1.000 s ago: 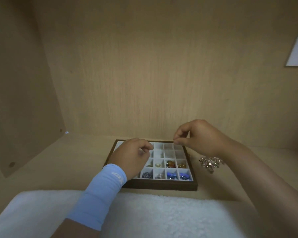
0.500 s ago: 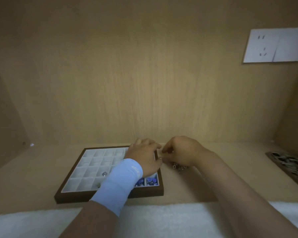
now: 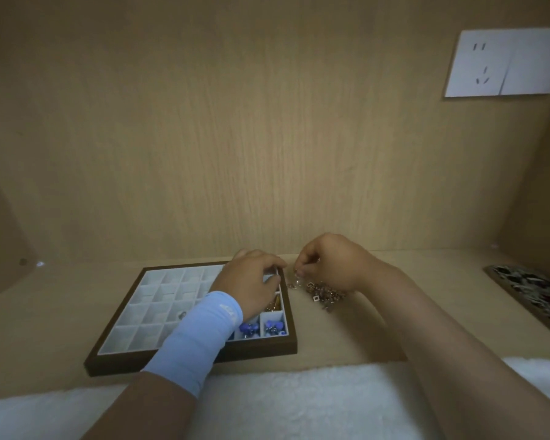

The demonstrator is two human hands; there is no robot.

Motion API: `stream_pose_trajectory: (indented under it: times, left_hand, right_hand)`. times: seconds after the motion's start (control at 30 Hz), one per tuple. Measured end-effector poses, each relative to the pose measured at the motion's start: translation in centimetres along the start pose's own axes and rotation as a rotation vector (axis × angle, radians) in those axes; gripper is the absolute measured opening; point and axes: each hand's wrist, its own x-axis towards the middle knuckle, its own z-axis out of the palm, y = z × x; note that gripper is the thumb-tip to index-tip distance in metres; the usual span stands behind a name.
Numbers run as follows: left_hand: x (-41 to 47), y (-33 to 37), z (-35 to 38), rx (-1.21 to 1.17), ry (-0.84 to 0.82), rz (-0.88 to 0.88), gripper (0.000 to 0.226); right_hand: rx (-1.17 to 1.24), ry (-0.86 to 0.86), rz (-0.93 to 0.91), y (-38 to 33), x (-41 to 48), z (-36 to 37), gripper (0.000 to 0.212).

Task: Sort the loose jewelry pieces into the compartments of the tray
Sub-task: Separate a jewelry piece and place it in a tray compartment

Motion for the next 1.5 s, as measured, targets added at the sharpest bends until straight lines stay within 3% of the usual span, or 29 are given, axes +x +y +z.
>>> stream_pose_trajectory:
  times: [0.23, 0.53, 0.77, 1.23, 1.5]
  left_hand:
    - [0.1, 1.1, -0.1, -0.402, 0.042, -0.068, 0.018]
    - [0.1, 2.0, -1.2, -0.694, -0.018, -0.156, 0.025]
    - [0.1, 2.1, -1.6, -0.769, -0.057, -0.201, 0.017]
    - [0.0, 0.8, -3.0, -0.660, -0.143, -0.188, 0.007]
    - [-1.8, -0.1, -5.6, -0.658, -0.011, -0.200, 0.008]
  right_hand:
    - [0.431, -0.040, 0.031, -0.2, -0.6, -1.7, 0.006]
    - [0.534, -0.051, 0.039, -1.3, -0.9, -2.3, 0.011]
    - [0.607, -0.059, 0.044, -1.7, -0.9, -2.3, 0.005]
    - [0.583, -0.073, 0.108, -2.7, -0.9, -1.8, 0.014]
    - [0.612, -0.053, -0.025, -5.3, -1.1, -0.4, 0.011]
